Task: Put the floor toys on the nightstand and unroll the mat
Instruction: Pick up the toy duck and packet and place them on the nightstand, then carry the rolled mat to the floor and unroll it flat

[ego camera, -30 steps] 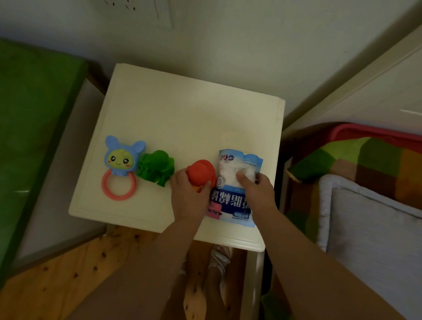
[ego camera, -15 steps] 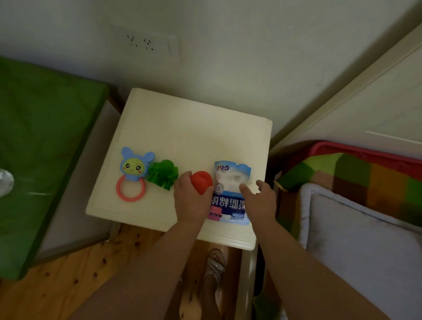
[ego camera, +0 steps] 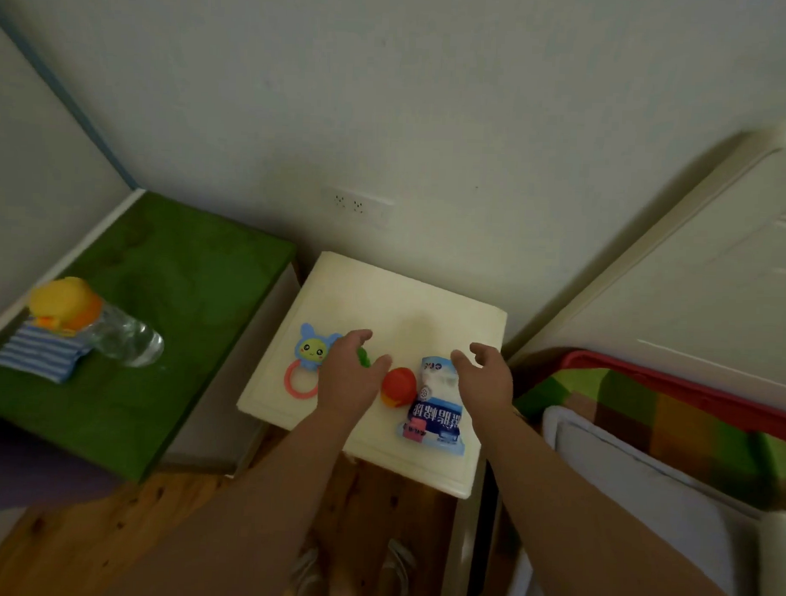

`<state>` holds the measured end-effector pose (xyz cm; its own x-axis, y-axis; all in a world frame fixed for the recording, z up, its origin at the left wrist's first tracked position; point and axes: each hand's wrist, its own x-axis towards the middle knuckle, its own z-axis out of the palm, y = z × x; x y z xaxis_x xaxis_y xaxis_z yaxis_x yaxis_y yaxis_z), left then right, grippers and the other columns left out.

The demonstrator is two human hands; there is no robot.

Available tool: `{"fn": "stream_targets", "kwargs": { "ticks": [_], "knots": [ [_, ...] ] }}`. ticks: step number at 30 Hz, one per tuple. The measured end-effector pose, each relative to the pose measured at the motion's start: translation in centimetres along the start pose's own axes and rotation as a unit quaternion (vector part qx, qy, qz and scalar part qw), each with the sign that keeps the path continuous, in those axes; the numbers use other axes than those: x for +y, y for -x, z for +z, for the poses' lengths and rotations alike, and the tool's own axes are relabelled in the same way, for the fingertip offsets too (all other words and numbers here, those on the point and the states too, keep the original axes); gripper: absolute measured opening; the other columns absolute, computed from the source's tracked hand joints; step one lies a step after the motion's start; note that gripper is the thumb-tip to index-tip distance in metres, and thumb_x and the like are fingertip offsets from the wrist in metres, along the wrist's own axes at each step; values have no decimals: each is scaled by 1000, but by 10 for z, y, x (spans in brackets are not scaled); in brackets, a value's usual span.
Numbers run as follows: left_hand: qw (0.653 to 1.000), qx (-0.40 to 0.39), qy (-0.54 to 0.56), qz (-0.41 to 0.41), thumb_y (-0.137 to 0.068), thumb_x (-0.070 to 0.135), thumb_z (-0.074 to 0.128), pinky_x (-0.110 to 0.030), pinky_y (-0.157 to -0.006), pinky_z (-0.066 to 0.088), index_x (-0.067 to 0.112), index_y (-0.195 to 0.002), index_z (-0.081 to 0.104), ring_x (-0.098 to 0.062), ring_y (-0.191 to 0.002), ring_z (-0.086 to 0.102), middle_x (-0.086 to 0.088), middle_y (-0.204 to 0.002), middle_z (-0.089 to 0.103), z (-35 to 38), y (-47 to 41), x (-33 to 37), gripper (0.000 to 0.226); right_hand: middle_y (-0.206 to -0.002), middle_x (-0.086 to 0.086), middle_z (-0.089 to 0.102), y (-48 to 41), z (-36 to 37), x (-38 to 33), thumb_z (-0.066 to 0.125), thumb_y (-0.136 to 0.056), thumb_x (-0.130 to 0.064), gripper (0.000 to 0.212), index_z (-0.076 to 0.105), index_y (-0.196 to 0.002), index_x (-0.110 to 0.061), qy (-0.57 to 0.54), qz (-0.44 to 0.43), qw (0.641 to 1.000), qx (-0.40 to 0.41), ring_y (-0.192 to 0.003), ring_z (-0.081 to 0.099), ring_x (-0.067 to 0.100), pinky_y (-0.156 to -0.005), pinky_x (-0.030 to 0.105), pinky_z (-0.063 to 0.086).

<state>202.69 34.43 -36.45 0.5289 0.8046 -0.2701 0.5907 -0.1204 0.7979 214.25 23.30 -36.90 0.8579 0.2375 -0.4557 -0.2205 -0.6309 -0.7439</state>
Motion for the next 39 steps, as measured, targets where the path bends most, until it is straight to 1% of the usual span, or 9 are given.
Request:
{"fn": "stream_targets", "kwargs": {
  "ticks": [6, 11, 14, 18, 21, 25, 29, 33, 39],
  "knots": [
    [998, 52, 32, 22, -83, 20, 65, -28, -96, 40, 13, -127, 53, -18, -118, 52, -6, -128, 57, -68, 11, 20, 47, -134, 9, 51, 42, 7, -54, 58, -88, -28, 41, 52, -126, -13, -6, -67, 996, -54, -118, 51, 25, -96, 36, 42],
    [990, 128, 57, 16, -79, 18, 69, -25, -90, 42, 9, -121, 58, -20, -111, 59, -9, -120, 64, -145, 38, -1, 45, -132, 10, 53, 93, 44, -94, 57, -89, -26, 41, 51, -127, -11, 8, -138, 987, -85, -118, 51, 25, -93, 29, 37],
    [983, 171, 61, 7, -79, 20, 70, -24, -91, 42, 8, -122, 58, -20, -112, 59, -10, -121, 64, -199, 63, -34, 46, -130, 11, 55, 137, 81, -112, 58, -88, -24, 41, 52, -126, -10, 17, -176, 978, -108, -117, 52, 24, -89, 26, 34],
    [976, 210, 60, -10, -79, 20, 70, -29, -94, 45, 8, -118, 59, -23, -110, 60, -11, -119, 65, -280, 106, -86, 42, -128, 12, 57, 213, 146, -121, 60, -88, -23, 41, 54, -125, -8, 43, -215, 964, -150, -117, 52, 26, -93, 27, 36],
    [964, 259, 52, -25, -79, 20, 70, -21, -90, 41, 10, -114, 61, -20, -109, 61, -8, -116, 67, -348, 145, -135, 37, -130, 14, 56, 279, 206, -122, 60, -88, -22, 44, 52, -127, -6, 57, -242, 948, -201, -119, 51, 28, -99, 34, 38],
    [954, 296, 11, -54, -81, 23, 67, -20, -89, 40, 12, -118, 60, -18, -109, 61, -7, -119, 66, -412, 187, -191, 39, -128, 15, 57, 345, 268, -114, 61, -87, -20, 43, 53, -126, -5, 61, -255, 929, -261, -116, 54, 28, -94, 32, 40],
    [941, 327, 0, -94, -83, 26, 66, -26, -94, 42, 12, -121, 58, -20, -111, 59, -6, -121, 65, -456, 212, -232, 41, -124, 15, 59, 383, 307, -110, 62, -86, -21, 41, 54, -123, -5, 87, -274, 917, -276, -113, 55, 28, -92, 31, 40],
    [936, 334, 4, -112, -83, 27, 65, -29, -96, 43, 13, -120, 58, -20, -112, 58, -5, -121, 64, -480, 220, -261, 40, -124, 18, 60, 403, 340, -118, 62, -87, -19, 41, 54, -123, -2, 109, -297, 904, -288, -113, 56, 31, -99, 42, 43],
    [933, 331, -11, -143, -84, 27, 62, -28, -97, 41, 14, -120, 59, -19, -113, 56, -4, -124, 62, -511, 209, -303, 38, -128, 16, 57, 417, 413, -132, 61, -87, -21, 41, 54, -124, -4, 157, -340, 867, -328, -119, 52, 29, -102, 38, 39]
  ]
}}
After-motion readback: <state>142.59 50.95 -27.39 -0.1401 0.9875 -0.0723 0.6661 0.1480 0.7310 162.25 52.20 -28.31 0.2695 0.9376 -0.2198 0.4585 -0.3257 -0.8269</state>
